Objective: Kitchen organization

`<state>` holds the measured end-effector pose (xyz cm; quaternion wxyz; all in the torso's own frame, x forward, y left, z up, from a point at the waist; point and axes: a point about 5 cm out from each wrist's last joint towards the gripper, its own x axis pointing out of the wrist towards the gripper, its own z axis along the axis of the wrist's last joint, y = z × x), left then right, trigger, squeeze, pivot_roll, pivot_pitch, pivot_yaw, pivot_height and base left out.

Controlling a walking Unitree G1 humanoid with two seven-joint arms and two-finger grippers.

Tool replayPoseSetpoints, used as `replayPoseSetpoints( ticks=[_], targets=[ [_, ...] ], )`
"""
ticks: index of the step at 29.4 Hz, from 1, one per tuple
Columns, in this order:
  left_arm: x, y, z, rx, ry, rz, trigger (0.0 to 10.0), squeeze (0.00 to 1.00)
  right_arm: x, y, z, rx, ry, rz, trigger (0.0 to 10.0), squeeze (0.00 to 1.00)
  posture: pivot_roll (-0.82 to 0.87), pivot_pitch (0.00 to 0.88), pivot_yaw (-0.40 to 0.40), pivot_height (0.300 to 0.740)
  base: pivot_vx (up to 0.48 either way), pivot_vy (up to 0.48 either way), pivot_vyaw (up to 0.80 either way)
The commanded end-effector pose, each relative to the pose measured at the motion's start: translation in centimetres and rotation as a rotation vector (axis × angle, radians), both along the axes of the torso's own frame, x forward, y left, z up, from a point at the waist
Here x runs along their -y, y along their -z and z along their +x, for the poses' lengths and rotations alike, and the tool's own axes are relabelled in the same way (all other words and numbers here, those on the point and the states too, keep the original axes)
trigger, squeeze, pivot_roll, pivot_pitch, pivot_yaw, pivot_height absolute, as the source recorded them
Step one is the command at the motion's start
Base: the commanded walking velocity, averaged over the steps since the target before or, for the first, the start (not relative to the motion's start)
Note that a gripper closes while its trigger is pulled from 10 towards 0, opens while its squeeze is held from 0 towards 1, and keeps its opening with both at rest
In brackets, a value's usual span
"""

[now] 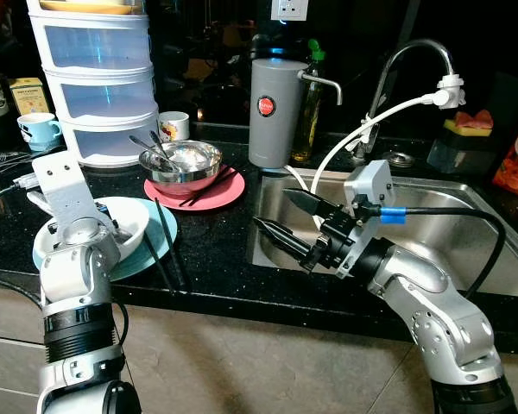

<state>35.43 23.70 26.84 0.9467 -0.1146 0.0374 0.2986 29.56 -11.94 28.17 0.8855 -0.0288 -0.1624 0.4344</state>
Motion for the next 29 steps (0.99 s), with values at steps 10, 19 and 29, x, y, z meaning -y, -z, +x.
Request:
replayPoseSetpoints(
  ticks=[10,19,29],
  targets=[
    [0.6,0.5,0.4,-0.025,0.046,-0.034,4.3,0.00,0.1,-0.3,-0.4,0.015,0.002,0.017,10.0,0.00,0.09,0.080,-0.027,0.740,0.000,0.000,0.00],
    [1.6,-1.8,-1.1,0.063,-0.066,0.176,10.0,0.00,0.1,-0.4,-0.5,0.013,0.002,0.026,10.0,0.00,0.10,0.085,-0.026,0.740,0.000,0.000,0.00],
    [1.1,-0.4,-1.2,0.005,-0.077,0.093,10.0,0.00,0.0,-0.3,-0.4,0.011,-0.002,0.031,10.0,0.00,0.10,0.086,-0.024,0.740,0.000,0.000,0.00]
  ],
)
